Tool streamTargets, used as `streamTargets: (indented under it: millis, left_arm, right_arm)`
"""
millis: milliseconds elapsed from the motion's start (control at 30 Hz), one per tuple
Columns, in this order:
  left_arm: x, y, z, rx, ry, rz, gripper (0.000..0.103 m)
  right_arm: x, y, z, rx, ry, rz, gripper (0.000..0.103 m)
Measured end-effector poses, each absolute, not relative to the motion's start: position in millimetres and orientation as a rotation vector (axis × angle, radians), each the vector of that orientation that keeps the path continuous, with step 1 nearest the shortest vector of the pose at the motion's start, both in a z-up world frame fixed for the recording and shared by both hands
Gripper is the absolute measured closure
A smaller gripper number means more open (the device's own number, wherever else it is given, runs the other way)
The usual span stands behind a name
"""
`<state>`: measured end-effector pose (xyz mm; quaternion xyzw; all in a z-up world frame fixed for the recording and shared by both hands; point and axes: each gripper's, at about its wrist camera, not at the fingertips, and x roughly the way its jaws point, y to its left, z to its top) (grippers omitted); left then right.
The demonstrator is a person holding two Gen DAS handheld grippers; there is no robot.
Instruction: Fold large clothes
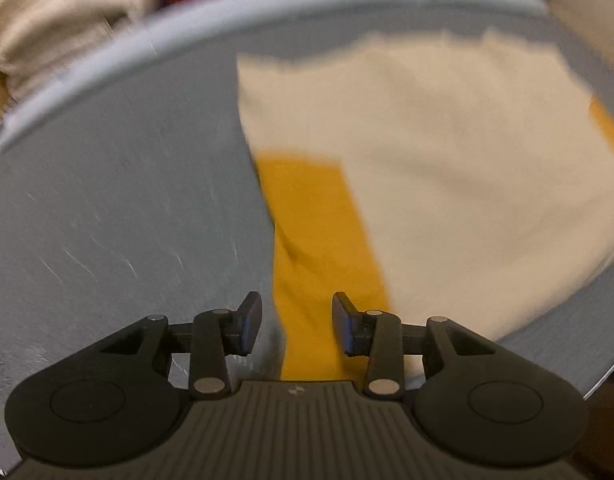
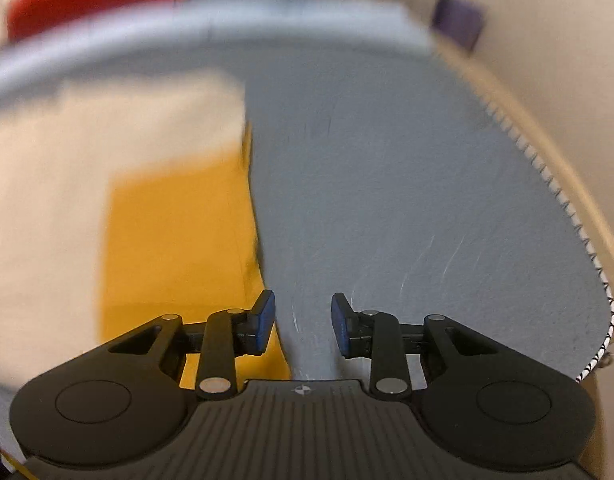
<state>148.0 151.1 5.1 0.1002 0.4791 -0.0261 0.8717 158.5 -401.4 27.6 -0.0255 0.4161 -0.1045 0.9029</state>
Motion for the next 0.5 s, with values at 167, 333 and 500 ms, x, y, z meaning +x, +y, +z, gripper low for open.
streamTargets:
  millis: [167, 333, 500]
  left_arm:
    - [103, 132, 61, 0.032, 0.795, -0.003, 0.056]
    - [62, 106, 44, -0.023, 0.674, -0.045, 0.057]
    - [71, 107, -8, -0.083, 0.795, 0.004, 0.090]
  right_arm:
    - [81, -367, 99, 0.072, 0.510, -0.138, 0.070]
    - [20, -332, 96, 0.172, 0.389, -0.032, 0.070]
    - [6, -312, 70, 0.146, 0.480, -0.020, 0.070]
